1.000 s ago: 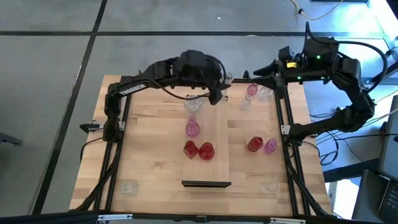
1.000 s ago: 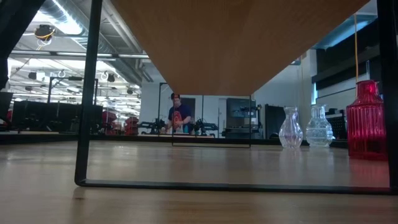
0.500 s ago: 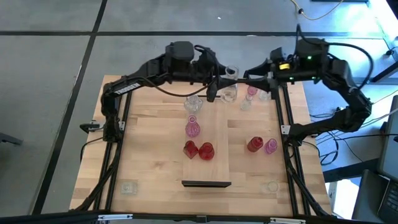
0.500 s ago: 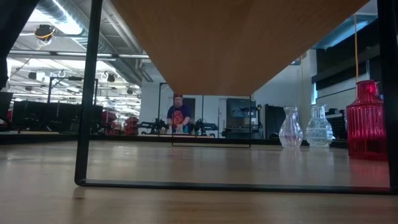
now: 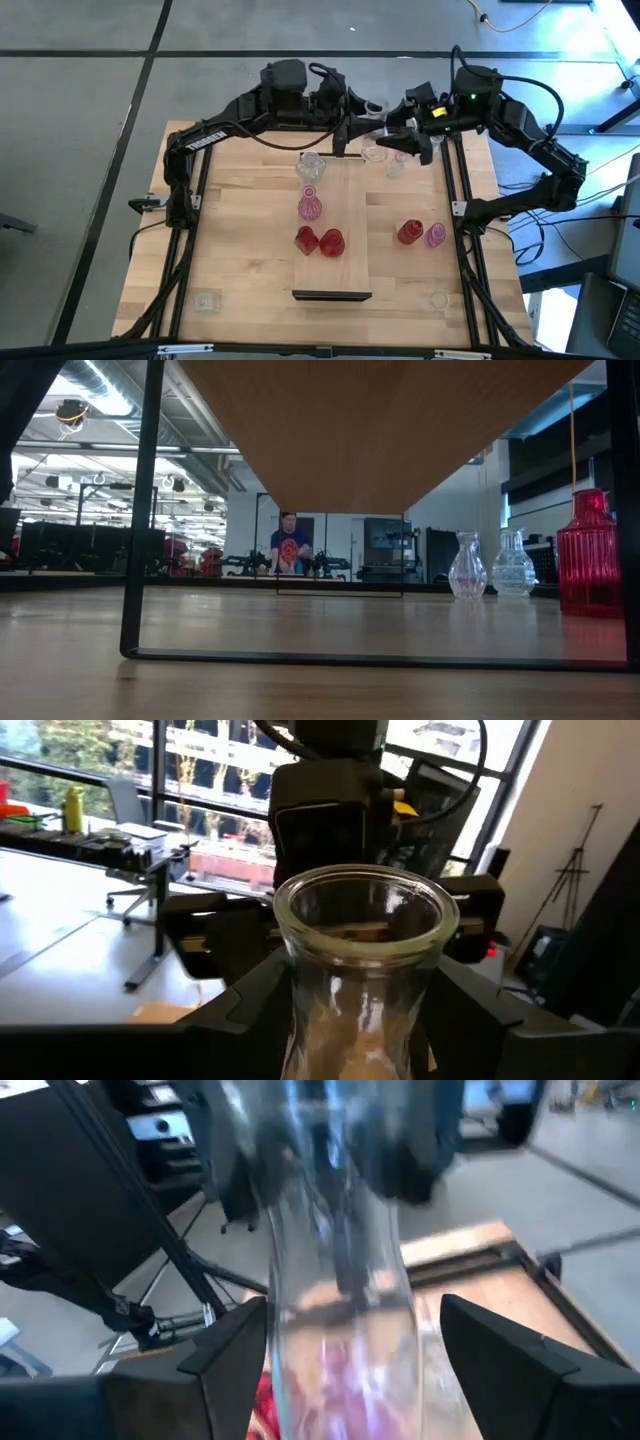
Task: Sort vases onto shelf
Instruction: Put the transparent vase on the shelf aligned with the other transparent vase
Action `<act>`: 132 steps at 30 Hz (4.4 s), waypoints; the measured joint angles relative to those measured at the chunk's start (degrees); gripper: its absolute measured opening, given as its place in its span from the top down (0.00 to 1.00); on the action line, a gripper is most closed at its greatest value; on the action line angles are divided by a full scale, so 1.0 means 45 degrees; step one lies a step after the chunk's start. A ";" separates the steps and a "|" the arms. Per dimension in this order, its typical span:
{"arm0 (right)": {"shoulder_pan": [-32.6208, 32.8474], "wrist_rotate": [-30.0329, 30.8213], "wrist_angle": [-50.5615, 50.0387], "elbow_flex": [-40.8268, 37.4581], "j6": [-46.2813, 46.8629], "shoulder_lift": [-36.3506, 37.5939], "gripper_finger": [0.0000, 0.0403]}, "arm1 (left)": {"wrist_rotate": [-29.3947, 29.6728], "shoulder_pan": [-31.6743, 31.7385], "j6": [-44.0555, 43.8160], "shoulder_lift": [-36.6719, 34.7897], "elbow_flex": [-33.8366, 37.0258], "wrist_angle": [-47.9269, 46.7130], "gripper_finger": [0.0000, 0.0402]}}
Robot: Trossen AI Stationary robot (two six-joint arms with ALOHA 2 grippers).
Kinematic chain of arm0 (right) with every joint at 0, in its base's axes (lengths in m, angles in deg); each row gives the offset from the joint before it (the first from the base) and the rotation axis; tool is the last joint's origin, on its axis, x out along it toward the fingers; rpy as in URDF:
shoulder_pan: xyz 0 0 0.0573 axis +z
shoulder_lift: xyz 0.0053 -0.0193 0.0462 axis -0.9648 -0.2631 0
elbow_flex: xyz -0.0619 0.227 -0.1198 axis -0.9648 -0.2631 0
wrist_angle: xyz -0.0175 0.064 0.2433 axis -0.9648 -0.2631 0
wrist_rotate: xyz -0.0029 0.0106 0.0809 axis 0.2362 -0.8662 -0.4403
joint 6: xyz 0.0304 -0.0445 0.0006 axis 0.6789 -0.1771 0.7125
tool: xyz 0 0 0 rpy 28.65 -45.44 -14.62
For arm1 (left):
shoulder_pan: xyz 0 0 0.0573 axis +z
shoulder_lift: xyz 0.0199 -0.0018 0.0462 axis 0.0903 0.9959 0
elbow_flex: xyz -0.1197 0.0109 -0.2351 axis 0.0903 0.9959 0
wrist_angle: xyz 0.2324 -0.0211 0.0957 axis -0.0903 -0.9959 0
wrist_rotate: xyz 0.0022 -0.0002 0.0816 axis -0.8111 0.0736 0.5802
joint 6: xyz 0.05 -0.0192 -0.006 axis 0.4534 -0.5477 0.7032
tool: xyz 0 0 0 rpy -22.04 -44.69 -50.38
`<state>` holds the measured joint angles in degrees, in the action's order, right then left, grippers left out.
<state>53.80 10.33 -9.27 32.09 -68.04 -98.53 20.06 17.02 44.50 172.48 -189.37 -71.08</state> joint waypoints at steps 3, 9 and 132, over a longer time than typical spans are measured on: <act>0.0001 -0.0114 0.0600 -0.0005 0.0002 -0.0069 0.31 | -0.0035 -0.0037 -0.0122 -0.0010 0.0383 0.0543 0.56; -0.0005 -0.0467 0.0968 -0.0007 0.0283 -0.0349 0.31 | -0.0068 -0.0159 -0.0499 -0.0006 0.0919 0.1503 0.56; 0.2069 0.6869 1.6530 -1.3500 -0.1011 -0.1273 0.50 | 0.7544 -0.2848 -0.2214 -1.1377 1.5351 0.5193 0.32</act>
<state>63.11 41.24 65.12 -28.66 -72.59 -104.26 54.01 4.20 34.54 121.28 -120.29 -47.71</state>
